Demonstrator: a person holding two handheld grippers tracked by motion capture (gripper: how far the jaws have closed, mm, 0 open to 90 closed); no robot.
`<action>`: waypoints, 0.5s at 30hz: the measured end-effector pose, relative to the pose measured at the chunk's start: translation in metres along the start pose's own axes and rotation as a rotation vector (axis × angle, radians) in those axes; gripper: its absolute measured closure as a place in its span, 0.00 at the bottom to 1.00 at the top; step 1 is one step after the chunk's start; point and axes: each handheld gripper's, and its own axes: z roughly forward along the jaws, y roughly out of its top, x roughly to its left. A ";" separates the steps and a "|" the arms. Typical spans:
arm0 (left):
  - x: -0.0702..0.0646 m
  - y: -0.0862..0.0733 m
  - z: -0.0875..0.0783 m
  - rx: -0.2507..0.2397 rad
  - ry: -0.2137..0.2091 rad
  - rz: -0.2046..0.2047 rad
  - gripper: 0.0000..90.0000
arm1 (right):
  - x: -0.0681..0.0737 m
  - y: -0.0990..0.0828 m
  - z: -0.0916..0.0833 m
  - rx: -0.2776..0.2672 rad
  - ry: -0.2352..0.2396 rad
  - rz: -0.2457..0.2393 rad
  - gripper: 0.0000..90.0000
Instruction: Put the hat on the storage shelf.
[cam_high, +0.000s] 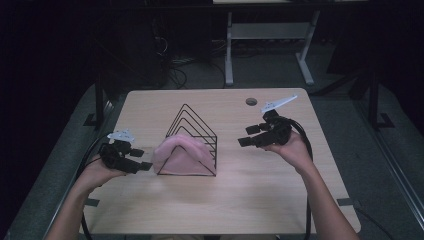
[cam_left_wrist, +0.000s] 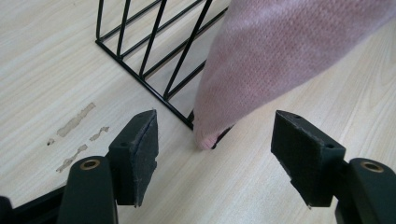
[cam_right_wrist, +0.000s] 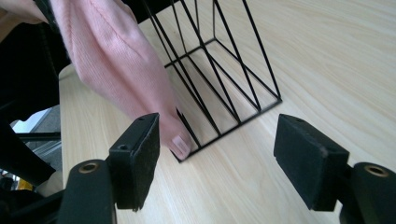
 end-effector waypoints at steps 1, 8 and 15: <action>0.000 0.000 0.000 0.000 -0.002 0.000 0.35 | -0.001 -0.003 -0.002 -0.001 -0.004 0.004 0.34; -0.004 -0.002 0.001 -0.014 -0.010 -0.006 0.33 | -0.002 -0.020 -0.013 -0.007 -0.032 0.012 0.33; -0.003 -0.006 -0.002 -0.018 -0.002 -0.018 0.32 | -0.008 -0.045 -0.027 -0.020 -0.060 0.059 0.32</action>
